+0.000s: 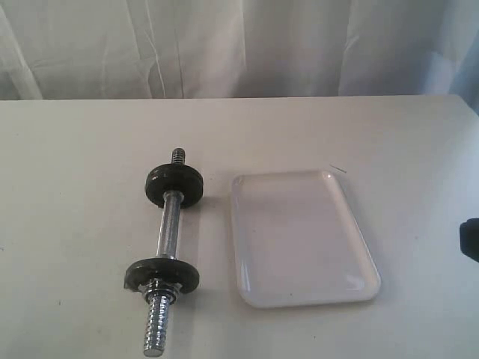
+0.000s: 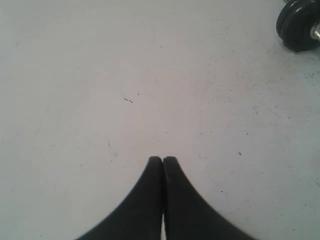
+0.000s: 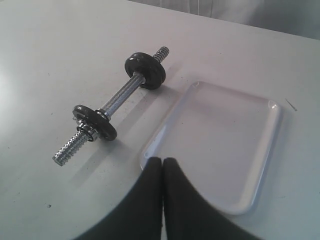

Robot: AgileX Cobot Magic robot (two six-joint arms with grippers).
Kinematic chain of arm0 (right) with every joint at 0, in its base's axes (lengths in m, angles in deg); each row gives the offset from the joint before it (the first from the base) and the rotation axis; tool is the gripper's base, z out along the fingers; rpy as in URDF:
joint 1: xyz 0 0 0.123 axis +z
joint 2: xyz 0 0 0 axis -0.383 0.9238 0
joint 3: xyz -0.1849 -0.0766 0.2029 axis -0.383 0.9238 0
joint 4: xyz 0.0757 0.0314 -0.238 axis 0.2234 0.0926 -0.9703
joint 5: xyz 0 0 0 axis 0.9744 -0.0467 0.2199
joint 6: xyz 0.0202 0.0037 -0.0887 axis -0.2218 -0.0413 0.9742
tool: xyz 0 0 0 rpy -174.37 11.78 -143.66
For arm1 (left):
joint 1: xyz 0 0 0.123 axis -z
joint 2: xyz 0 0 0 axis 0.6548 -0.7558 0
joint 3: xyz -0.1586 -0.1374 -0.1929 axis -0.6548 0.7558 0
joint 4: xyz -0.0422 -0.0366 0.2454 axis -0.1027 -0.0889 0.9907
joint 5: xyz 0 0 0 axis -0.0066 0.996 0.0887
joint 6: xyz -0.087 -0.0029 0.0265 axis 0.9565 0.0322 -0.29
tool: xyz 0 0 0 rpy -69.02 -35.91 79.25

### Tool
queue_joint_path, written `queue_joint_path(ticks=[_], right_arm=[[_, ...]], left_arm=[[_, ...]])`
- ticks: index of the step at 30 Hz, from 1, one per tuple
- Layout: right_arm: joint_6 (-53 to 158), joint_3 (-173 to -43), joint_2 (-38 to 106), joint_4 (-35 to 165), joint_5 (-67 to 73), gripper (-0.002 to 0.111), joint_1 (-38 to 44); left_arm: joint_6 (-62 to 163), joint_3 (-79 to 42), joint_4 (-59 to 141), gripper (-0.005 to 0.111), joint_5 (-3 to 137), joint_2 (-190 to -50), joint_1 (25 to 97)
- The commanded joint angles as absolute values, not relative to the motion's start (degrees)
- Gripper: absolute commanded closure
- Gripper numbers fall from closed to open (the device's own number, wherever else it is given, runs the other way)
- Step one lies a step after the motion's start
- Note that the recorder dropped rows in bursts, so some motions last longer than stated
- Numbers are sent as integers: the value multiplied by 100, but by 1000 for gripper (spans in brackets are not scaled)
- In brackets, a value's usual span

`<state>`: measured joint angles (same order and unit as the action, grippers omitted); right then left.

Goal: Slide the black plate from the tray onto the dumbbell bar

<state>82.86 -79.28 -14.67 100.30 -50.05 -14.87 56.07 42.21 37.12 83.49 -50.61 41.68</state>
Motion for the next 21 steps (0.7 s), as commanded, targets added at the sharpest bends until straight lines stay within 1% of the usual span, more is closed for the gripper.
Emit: queue_joint_path(ticks=[1,11,16,19,21], right_arm=[[8265,-7918,-1483,10026,-4963,108,-1525],[8265,-7918,-1483,10026,-4963,108,-1525],[8286,-7918,-1484,10063,-4870,108,-1352],[8569,-7849,-1484,9678,-4498,108,-1342],[8527,-7631,-1484,9506,-3865,108,-1342]], left_arm=[[5599,4244,3615,107,8303,-5037,4162],[5599,4244,3615,107,8303,-5037,4162],[5599,4244,3615,107,8315,-5037,4162],[5599,4244,3615,107,8315,-5037,4162],[5599,4244,3615,107,8315,-5037,4162]])
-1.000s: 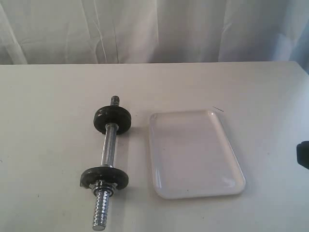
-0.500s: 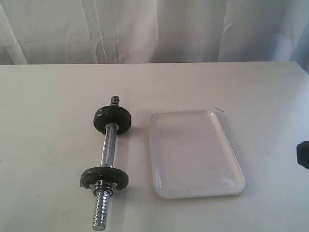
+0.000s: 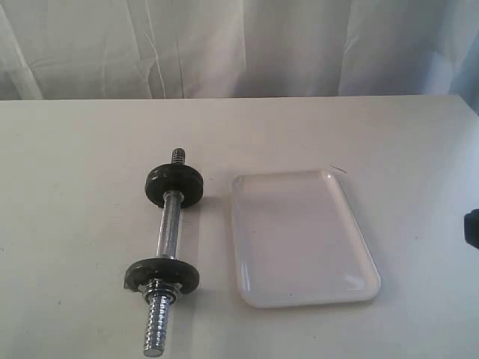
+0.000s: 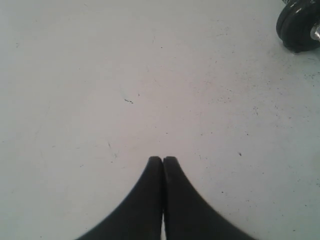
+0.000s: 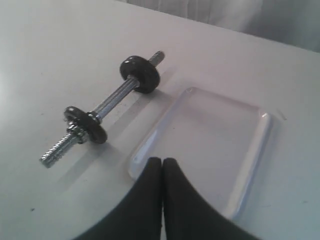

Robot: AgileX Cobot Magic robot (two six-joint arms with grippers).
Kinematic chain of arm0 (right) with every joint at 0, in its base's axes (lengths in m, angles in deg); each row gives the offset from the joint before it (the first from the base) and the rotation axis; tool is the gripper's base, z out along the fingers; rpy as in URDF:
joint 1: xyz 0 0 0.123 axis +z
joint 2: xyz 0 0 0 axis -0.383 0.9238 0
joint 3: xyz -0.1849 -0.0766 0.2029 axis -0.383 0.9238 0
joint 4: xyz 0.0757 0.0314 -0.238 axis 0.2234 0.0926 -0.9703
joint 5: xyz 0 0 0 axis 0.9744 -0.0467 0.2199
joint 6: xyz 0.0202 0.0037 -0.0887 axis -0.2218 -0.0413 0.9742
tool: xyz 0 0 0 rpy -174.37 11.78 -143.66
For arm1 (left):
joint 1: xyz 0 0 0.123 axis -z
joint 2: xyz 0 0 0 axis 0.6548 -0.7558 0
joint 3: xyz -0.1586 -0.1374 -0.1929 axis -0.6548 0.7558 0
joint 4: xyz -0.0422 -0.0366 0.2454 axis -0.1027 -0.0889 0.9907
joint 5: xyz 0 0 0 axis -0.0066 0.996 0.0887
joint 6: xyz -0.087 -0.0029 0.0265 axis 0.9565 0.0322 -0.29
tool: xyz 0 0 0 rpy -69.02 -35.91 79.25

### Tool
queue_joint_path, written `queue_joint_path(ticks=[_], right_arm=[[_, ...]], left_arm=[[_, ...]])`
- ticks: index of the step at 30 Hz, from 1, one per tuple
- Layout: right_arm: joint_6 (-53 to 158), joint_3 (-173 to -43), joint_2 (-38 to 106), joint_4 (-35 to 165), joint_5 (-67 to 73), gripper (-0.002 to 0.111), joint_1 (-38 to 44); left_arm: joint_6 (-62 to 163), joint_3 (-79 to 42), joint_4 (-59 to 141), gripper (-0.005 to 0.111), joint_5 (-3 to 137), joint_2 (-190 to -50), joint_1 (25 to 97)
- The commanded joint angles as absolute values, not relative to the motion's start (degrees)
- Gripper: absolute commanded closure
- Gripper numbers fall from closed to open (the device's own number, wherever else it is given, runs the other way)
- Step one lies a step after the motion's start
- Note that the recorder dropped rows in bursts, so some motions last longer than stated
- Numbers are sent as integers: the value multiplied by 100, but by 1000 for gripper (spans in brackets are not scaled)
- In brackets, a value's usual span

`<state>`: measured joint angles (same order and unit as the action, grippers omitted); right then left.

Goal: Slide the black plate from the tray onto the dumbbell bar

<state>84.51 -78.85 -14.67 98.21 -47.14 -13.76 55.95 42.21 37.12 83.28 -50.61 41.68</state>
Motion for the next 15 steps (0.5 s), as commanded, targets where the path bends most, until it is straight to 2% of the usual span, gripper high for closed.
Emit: queue_joint_path(ticks=[1,7,15], right_arm=[[8388,-7477,-1497,9388,-3571,108,-1342],[6711,-6445,-1838,8061,-1900,108,-1342],[5532,-5315,-2353,6926,-1164,108,-1342]], left_arm=[[5599,4244,3615,107,8326,-5037,4162],[5599,4244,3615,107,8326,-5037,4162],[5599,4244,3615,107,8326,-5037,4162]])
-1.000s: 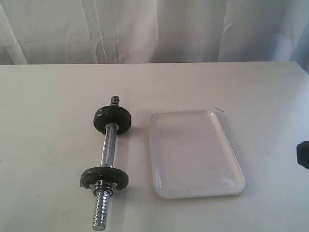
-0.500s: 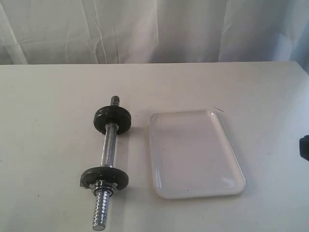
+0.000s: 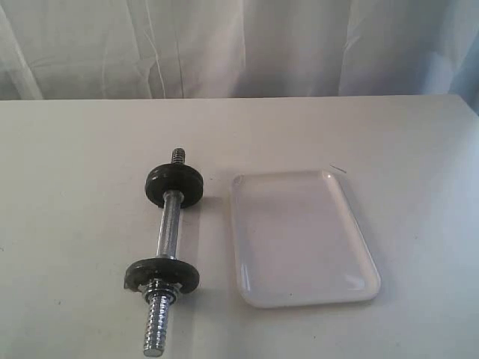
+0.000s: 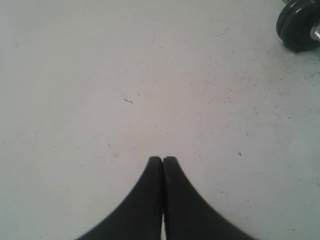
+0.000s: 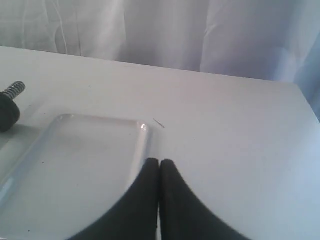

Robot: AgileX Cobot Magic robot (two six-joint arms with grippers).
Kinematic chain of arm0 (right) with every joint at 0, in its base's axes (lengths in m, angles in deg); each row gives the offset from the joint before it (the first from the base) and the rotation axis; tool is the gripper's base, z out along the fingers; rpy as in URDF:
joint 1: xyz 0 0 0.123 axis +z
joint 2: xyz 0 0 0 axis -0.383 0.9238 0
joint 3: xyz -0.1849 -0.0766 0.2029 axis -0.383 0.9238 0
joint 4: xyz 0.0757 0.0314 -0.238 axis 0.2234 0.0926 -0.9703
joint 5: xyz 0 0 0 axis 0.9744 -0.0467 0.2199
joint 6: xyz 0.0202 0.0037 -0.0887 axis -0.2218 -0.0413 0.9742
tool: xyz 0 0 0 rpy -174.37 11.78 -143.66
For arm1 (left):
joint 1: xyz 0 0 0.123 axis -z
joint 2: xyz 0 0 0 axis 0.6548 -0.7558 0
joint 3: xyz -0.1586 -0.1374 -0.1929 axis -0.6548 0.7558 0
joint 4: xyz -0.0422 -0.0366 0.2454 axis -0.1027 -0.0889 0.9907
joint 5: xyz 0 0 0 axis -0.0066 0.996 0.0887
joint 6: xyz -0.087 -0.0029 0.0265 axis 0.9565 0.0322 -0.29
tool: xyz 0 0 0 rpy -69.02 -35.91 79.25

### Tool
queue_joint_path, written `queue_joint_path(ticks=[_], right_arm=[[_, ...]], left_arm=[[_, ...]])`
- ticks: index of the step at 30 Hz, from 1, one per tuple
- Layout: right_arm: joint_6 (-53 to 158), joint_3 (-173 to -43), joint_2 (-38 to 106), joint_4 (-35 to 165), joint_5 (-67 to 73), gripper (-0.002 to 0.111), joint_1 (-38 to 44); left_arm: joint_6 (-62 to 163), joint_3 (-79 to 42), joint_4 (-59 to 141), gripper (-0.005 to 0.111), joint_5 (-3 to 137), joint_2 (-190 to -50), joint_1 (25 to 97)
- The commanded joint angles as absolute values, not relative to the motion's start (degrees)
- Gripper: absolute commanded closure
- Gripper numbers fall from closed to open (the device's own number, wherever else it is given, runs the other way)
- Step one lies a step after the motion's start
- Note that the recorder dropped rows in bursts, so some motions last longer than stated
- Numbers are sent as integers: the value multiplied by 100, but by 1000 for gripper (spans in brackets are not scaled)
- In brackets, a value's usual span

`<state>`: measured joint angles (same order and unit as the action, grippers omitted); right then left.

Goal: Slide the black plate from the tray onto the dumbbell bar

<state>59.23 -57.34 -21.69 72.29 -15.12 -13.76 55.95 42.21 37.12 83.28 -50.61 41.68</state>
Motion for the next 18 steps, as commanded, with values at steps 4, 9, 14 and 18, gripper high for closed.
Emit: queue_joint_path(ticks=[4,9,14,18], right_arm=[[5348,-4882,-2537,6917,-1061,108,-1342],[5293,-4465,-2662,6917,-1025,108,-1342],[5293,-4339,-2662,6902,-962,108,-1342],[5293,-4339,-2662,6791,-1025,108,-1342]], left_arm=[[5599,4244,3615,107,8326,-5037,4162],[5599,4244,3615,107,8326,-5037,4162],[5599,4244,3615,107,8326,-5037,4162],[5599,4244,3615,107,8326,-5037,4162]])
